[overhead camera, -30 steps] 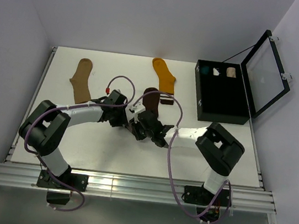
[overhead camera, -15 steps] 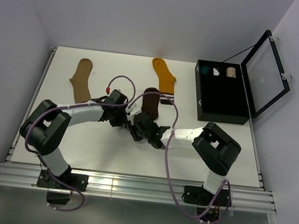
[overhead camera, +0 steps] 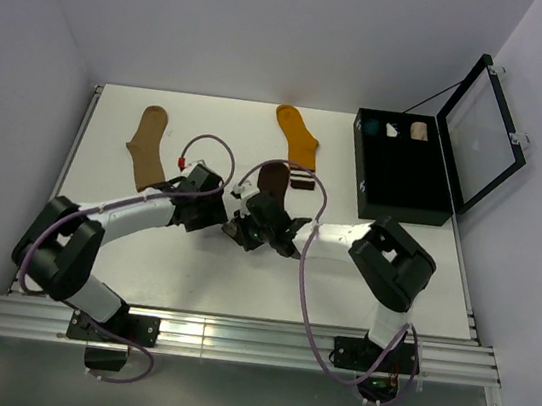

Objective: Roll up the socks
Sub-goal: Roll the sock at the center of the board.

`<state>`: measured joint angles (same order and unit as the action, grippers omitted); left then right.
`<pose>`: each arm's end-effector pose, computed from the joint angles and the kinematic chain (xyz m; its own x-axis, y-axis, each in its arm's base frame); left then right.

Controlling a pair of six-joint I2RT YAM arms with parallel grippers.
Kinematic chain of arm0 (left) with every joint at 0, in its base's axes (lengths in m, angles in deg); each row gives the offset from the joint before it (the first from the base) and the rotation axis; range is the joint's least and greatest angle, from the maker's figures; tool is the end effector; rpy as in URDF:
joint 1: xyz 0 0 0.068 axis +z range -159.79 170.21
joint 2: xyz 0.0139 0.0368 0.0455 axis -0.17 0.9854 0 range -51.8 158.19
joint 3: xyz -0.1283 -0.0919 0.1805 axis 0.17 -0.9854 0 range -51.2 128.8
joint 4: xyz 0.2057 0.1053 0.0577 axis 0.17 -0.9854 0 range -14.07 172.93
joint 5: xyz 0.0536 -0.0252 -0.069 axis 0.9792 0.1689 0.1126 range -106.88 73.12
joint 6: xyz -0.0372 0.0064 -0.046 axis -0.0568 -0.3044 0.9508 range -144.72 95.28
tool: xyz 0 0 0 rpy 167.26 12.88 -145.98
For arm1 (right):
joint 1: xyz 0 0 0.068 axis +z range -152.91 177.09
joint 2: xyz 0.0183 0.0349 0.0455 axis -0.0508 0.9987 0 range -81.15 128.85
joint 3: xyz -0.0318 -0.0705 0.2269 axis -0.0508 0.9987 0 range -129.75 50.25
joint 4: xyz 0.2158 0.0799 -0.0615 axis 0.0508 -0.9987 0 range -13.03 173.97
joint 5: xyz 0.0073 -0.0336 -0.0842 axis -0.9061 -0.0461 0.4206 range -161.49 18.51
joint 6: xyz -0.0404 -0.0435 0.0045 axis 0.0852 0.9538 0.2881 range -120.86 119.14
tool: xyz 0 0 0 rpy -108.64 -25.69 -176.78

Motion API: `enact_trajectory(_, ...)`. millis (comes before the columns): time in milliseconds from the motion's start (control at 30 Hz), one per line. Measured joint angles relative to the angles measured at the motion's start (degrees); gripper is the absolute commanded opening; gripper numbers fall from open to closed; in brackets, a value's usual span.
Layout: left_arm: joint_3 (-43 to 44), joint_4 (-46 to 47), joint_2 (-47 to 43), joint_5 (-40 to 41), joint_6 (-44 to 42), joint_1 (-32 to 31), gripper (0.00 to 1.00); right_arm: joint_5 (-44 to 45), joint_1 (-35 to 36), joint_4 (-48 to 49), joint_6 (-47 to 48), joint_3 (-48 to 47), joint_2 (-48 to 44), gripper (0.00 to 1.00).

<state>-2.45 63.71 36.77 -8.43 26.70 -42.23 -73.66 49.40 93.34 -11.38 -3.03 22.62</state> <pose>0.2412 -0.1458 0.1479 -0.8163 -0.3973 -0.4193 -0.2746 0.9055 -0.3235 0.2124 0.2776 0.1276 -0.5428 -0.4043 -0.7361 -0.7213 0.6735 0.1619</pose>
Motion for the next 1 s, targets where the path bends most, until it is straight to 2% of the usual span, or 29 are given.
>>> enact_trajectory(167, -2.47, -0.66, -9.16, 3.37, 3.48, 0.11, 0.73, -12.72, -4.98, -0.2, -6.73, -0.13, 0.76, 0.0)
enact_trajectory(300, -5.44, 0.48, -14.97, 3.91, 6.84, 0.17, 0.73, -23.74, -9.53, 3.08, -14.47, 0.33, 3.06, 0.0)
enact_trajectory(500, -8.74, 2.6, -14.84, 1.86, 11.13, 0.24, 0.72, -36.5, -14.78, 14.12, -27.82, 3.67, 7.72, 0.0)
enact_trajectory(733, -9.53, 6.45, -10.16, -2.1, 13.84, 0.24, 0.68, -42.45, -16.09, 21.46, -36.24, 4.94, 11.28, 0.0)
enact_trajectory(1000, -9.57, 8.72, -5.97, -4.09, 14.34, 0.22, 0.54, -43.74, -16.22, 22.16, -38.51, 4.94, 12.02, 0.0)
